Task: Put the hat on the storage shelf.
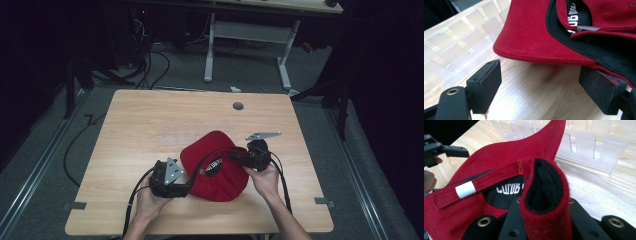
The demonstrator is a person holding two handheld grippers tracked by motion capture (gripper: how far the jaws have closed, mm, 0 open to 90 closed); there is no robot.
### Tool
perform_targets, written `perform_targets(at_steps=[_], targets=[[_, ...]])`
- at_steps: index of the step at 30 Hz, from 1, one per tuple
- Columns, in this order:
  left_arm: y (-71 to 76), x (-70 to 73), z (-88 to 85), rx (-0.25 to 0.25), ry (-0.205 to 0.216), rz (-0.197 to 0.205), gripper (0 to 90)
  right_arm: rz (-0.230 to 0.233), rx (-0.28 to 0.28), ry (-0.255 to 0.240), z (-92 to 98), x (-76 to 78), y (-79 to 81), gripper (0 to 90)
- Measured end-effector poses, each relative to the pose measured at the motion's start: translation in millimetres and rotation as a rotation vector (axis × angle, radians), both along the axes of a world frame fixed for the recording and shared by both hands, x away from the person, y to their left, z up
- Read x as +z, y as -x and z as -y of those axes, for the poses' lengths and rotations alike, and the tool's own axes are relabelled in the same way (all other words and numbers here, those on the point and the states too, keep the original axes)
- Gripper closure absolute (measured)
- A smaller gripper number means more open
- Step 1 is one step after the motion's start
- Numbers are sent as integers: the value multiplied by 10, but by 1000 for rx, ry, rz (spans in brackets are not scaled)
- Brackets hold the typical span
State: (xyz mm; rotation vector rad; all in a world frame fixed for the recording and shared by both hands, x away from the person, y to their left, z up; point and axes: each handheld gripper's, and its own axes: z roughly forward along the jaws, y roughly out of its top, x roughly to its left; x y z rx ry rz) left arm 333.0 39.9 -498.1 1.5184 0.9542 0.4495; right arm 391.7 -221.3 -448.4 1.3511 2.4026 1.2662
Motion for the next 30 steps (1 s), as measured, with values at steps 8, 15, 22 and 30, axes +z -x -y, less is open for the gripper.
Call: perform_targets(at_steps=[8, 15, 22, 30], targets=[[0, 22, 14, -11, -15, 14, 174, -22, 3, 18, -19, 8, 8, 839], [22, 12, 39, -28, -33, 26, 161, -41, 13, 17, -26, 6, -4, 838], [23, 15, 75, -44, -57, 40, 153, -51, 31, 6, -47, 14, 5, 838], [12, 31, 50, -27, -55, 53, 196, -75, 62, -24, -41, 35, 23, 837]])
